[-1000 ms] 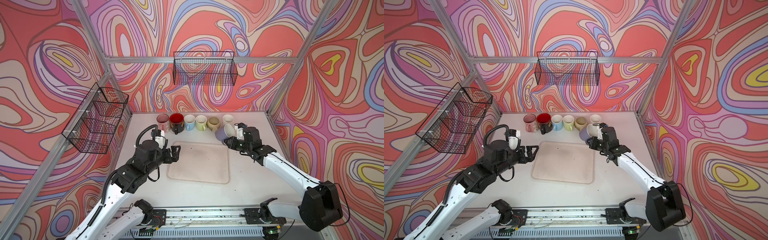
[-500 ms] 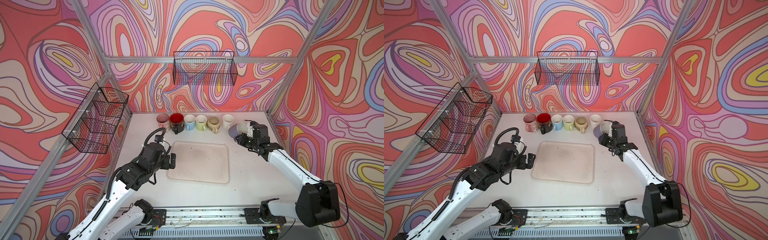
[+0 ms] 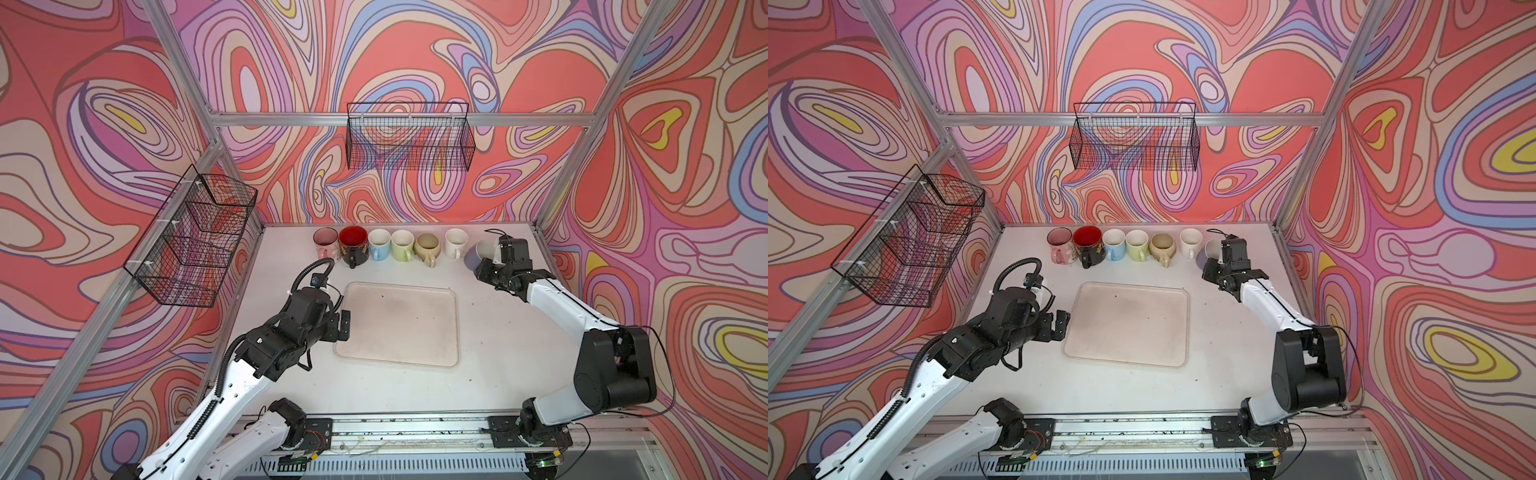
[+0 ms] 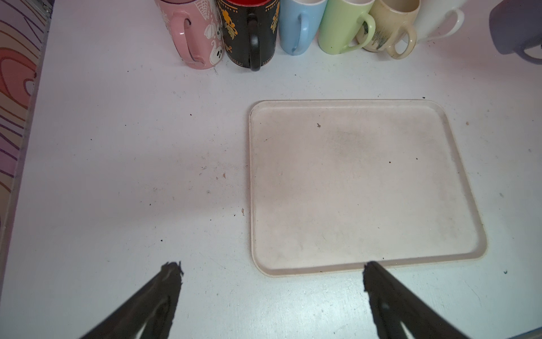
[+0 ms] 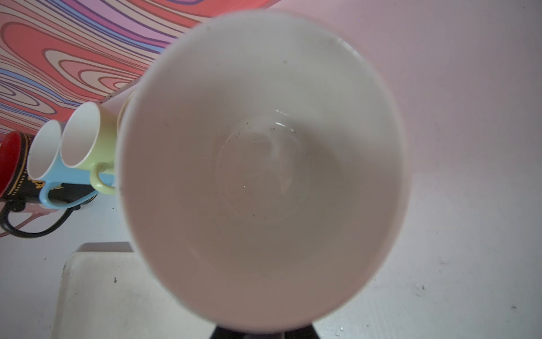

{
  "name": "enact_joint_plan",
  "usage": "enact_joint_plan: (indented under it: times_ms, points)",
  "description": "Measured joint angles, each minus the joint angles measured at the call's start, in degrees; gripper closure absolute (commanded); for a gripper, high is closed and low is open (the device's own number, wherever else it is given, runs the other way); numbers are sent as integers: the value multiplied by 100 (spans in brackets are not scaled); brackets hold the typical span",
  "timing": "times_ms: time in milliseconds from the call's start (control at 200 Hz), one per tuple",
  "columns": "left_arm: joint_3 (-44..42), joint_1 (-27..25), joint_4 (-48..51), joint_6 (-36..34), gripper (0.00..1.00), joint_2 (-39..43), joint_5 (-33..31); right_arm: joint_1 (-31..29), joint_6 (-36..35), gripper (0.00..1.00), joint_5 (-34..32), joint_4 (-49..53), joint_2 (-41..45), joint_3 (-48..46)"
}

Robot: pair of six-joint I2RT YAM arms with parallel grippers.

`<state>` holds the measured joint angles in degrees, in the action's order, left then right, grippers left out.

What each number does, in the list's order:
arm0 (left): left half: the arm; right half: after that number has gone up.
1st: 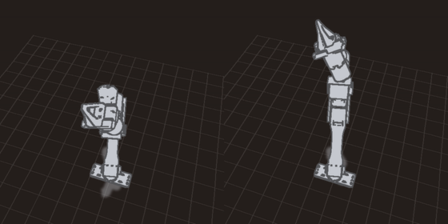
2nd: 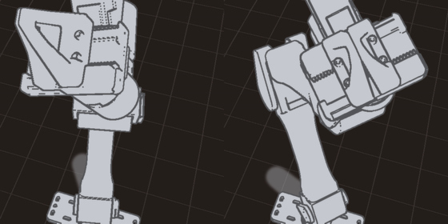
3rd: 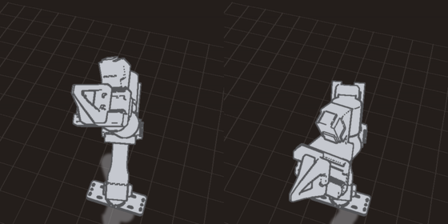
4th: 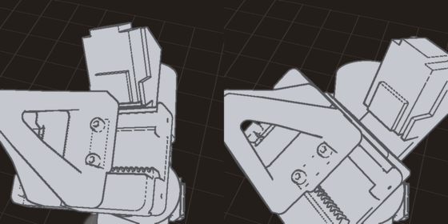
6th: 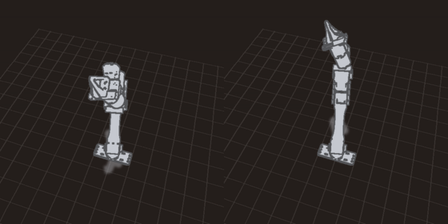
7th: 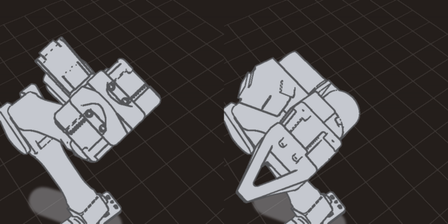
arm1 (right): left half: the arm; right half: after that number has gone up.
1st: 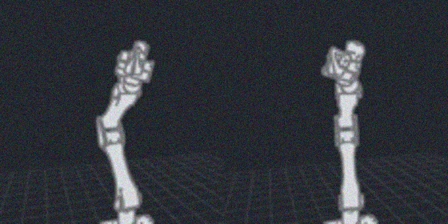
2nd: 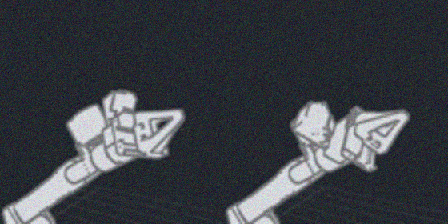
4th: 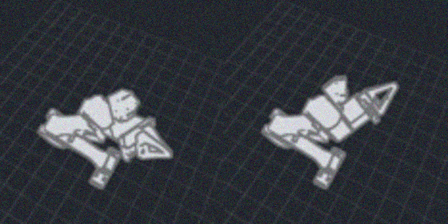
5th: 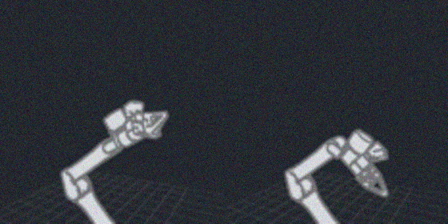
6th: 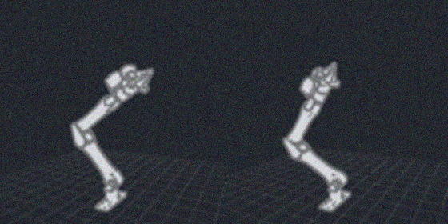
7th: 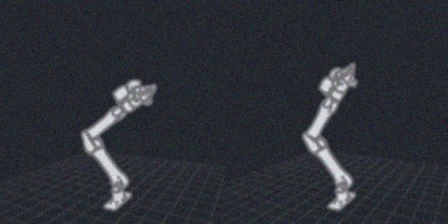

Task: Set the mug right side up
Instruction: 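Lower the lavender mug upright beside the white mug with the right gripper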

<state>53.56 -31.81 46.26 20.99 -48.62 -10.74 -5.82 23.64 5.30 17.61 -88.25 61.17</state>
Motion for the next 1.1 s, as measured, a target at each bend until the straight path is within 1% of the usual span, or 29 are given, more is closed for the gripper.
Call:
enact_joint_plan:
  times_ms: [356, 726, 1097]
  points:
    - [0, 0, 35, -74, 0, -177, 129, 24, -535, 100, -424, 7, -1080, 752]
    - [0, 0, 35, -131, 0, -179, 173, 24, -776, 100, -1093, 177, -1963, 1593]
    - [0, 0, 35, -151, 0, -251, 170, 26, -1165, 100, -1421, 210, -2669, 1961]
